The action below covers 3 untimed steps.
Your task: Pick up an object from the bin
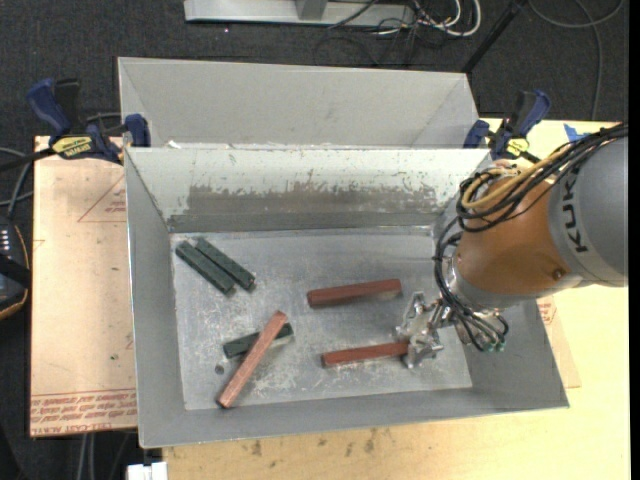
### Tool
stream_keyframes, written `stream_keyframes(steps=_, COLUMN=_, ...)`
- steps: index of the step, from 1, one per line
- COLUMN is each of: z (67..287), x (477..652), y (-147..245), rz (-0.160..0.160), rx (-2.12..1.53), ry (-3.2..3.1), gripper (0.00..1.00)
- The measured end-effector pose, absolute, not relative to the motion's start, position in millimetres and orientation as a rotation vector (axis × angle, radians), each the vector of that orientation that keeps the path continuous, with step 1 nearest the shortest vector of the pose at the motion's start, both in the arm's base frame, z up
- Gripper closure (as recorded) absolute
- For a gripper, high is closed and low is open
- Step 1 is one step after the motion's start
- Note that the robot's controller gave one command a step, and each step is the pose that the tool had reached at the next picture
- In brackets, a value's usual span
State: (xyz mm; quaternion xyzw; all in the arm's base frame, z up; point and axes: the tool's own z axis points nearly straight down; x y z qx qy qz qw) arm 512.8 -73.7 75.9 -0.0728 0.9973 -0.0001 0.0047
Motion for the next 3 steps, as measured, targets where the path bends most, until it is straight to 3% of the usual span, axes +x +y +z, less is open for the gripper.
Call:
stream_keyframes(steps=1, z=75.9, x=512.8, y=-73.7, rz=-0.001, rx=-0.229, ry=3.124, gripper=1.00)
stream_keyframes(steps=2, z=279.1, x=506.9, y=-89.1, rz=0.000, rx=-0.182, ry=3.135, gripper=1.00)
stream_keyframes(steps=3, z=286.9, x=508.0, y=-89.8, rz=-0.004, rx=-0.180, ry=3.125, gripper=1.00)
